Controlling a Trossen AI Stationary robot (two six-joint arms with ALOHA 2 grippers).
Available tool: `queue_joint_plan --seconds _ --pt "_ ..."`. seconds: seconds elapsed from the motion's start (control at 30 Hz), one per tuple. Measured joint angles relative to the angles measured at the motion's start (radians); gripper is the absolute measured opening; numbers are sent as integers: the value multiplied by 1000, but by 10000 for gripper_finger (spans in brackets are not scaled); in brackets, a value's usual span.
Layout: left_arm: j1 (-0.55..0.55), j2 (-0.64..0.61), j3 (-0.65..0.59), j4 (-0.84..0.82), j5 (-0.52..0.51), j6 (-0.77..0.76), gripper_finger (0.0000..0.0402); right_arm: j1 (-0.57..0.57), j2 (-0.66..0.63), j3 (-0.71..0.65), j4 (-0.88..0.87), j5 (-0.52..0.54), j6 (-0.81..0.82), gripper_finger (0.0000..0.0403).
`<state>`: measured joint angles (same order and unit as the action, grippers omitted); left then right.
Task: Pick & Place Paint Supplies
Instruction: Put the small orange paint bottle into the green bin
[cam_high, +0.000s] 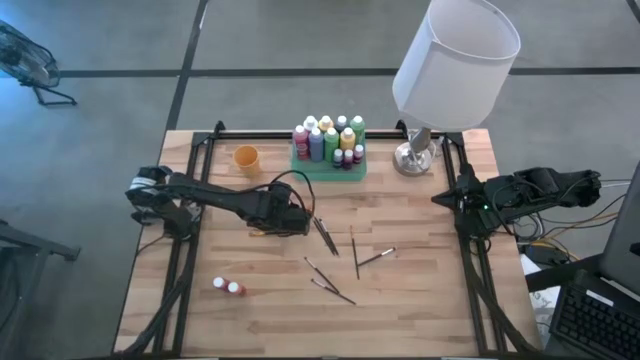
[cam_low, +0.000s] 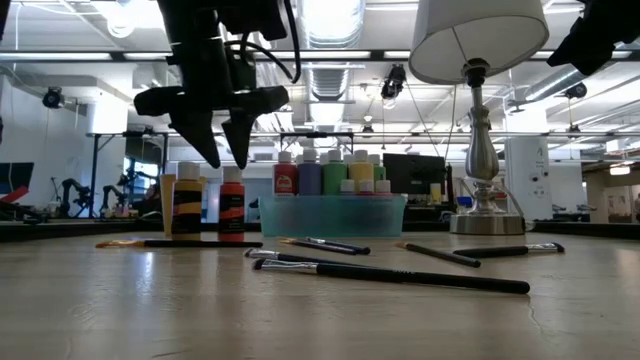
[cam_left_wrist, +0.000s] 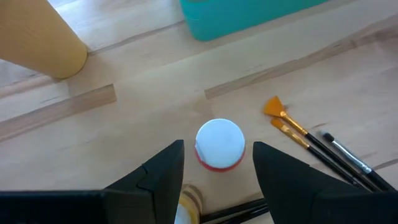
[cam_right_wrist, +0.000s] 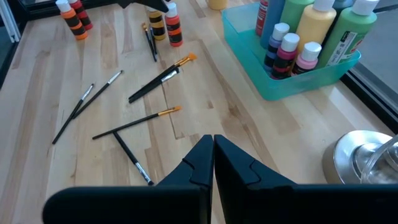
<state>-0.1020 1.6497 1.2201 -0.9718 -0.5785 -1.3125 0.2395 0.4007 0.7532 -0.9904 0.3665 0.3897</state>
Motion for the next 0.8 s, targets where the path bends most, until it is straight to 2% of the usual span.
queue_joint_plan --seconds 0.8 --pt "5 0 -63 108 -16 22 197 0 0 0 0 0 0 8"
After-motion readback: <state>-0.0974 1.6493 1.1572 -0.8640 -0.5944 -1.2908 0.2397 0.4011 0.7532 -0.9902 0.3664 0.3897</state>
